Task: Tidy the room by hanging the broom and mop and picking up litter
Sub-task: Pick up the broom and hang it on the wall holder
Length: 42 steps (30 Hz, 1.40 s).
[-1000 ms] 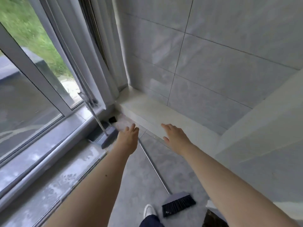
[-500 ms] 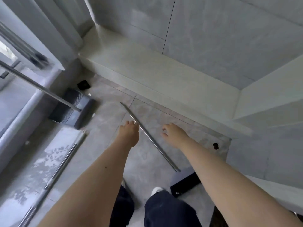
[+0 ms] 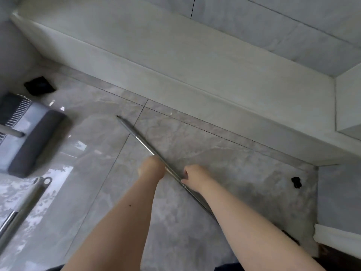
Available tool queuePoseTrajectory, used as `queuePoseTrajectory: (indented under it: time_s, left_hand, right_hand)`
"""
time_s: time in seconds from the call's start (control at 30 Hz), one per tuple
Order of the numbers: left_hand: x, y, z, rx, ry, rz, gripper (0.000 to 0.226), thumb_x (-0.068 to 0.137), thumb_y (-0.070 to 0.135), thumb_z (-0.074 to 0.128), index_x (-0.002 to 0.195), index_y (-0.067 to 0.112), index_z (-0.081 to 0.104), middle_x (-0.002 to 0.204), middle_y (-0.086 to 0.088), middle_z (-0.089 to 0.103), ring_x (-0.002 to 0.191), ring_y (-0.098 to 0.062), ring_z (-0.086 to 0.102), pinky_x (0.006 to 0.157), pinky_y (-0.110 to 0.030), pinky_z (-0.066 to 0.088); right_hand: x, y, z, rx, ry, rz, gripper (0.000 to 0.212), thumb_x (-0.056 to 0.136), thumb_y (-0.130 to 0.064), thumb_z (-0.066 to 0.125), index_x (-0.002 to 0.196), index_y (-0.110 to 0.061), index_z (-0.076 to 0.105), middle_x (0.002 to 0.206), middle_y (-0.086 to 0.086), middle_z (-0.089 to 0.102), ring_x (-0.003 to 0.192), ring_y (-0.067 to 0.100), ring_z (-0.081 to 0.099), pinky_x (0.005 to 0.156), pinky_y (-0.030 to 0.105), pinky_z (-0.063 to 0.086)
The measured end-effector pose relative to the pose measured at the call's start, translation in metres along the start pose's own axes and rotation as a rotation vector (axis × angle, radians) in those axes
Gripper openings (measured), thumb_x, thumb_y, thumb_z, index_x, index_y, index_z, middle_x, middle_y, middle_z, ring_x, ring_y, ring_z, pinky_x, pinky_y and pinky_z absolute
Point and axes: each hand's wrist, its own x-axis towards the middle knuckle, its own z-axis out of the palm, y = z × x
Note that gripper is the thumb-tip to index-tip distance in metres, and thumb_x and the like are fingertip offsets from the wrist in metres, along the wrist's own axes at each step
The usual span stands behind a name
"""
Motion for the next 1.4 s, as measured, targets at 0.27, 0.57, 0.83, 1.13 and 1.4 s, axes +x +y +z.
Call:
queuePoseTrajectory:
  time_s: [0.27,0.57,0.83,1.13,1.4]
  left_hand:
    - [0.045,0.001,0.032,-0.482,0.122,-0.218,0.031,0.092,0.029,0.052,0.104,0.002,0.063,0.088,-0.014,0.063,0.075,-0.03,0.061,0.058,-0.028,0.043]
    - [-0.018,0.037,-0.027,-0.983,0.139,-0.306,0.024,0.089,0.025,0.048,0.073,0.007,0.048,0.078,-0.013,0.062,0.055,-0.021,0.053,0.05,-0.027,0.044]
    - [-0.147,0.114,-0.136,-0.99,0.189,-0.102,0.029,0.095,0.03,0.043,0.069,0.017,0.045,0.059,-0.001,0.061,0.046,-0.011,0.053,0.044,-0.023,0.038]
    - [-0.276,0.186,-0.277,-0.996,0.249,0.066,0.028,0.093,0.039,0.045,0.082,0.013,0.047,0.067,-0.004,0.062,0.057,-0.015,0.057,0.055,-0.027,0.044]
    - [-0.381,0.233,-0.401,-1.042,0.341,0.14,0.043,0.091,0.053,0.046,0.091,0.011,0.039,0.068,-0.003,0.057,0.06,-0.015,0.056,0.058,-0.031,0.041]
  right_hand:
    - [0.042,0.007,0.045,-0.07,0.031,0.011,0.026,0.087,-0.025,0.057,0.111,-0.014,0.06,0.118,0.011,0.066,0.11,0.03,0.063,0.088,0.032,0.05]
    - [-0.026,-0.009,-0.01,-0.004,0.061,0.005,0.021,0.092,-0.015,0.048,0.107,-0.009,0.061,0.108,0.015,0.067,0.1,0.036,0.064,0.07,0.031,0.042]
    - [-0.145,-0.025,-0.12,0.031,0.157,-0.015,0.024,0.098,-0.017,0.042,0.116,-0.004,0.052,0.112,0.016,0.063,0.102,0.034,0.061,0.079,0.036,0.047]
    - [-0.286,-0.06,-0.26,0.077,0.303,-0.046,0.021,0.097,-0.017,0.044,0.112,-0.003,0.052,0.107,0.015,0.065,0.1,0.033,0.063,0.08,0.04,0.049]
    - [-0.392,-0.099,-0.379,0.043,0.411,-0.071,0.023,0.097,-0.018,0.045,0.112,-0.002,0.051,0.106,0.015,0.064,0.098,0.033,0.062,0.071,0.034,0.042]
